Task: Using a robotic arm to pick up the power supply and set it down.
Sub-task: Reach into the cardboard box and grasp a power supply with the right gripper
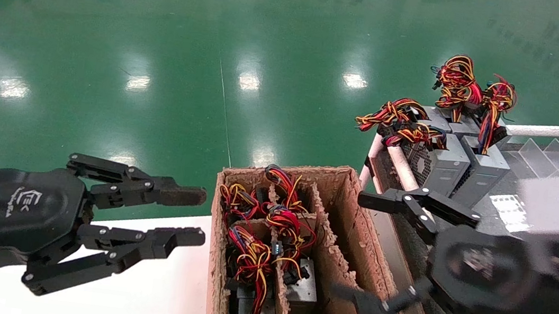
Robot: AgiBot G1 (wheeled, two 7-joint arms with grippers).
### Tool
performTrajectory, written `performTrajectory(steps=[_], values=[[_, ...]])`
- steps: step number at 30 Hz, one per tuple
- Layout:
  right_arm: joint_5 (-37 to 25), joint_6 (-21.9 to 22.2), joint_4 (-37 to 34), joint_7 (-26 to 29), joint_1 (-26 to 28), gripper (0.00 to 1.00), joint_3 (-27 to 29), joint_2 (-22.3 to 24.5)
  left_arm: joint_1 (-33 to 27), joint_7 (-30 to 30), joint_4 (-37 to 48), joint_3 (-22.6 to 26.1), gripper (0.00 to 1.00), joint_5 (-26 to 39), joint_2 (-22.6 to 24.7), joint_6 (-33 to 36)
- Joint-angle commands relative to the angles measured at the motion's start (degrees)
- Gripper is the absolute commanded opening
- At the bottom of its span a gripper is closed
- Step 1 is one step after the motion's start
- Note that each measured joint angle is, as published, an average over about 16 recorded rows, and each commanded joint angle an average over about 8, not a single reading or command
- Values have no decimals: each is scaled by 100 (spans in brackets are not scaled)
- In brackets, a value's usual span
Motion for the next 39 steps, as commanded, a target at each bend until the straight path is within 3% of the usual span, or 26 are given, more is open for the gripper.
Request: performTrajectory(steps=[1, 3, 4, 11, 12, 21, 39], values=[[-274, 173, -27, 51, 64, 100, -101, -47, 0, 0, 0, 0, 100, 0, 0, 0], [-670, 378, -68, 165, 211, 100, -289, -232, 0, 0, 0, 0, 100, 0, 0, 0], [-871, 478, -95, 219, 291, 93, -388, -341, 0, 0, 0, 0, 100, 0, 0, 0], [-2153, 1198, -543, 442, 784, 6, -991, -1191, 0, 0, 0, 0, 100, 0, 0, 0], [-2304, 1303, -631, 450, 830, 0, -1057, -1305, 0, 0, 0, 0, 100, 0, 0, 0], [-2851, 1690, -1302, 386, 1017, 0, -1357, -1965, 0, 0, 0, 0, 100, 0, 0, 0], [-2750, 1677, -1849, -76, 1021, 0, -1340, -2213, 0, 0, 0, 0, 100, 0, 0, 0]])
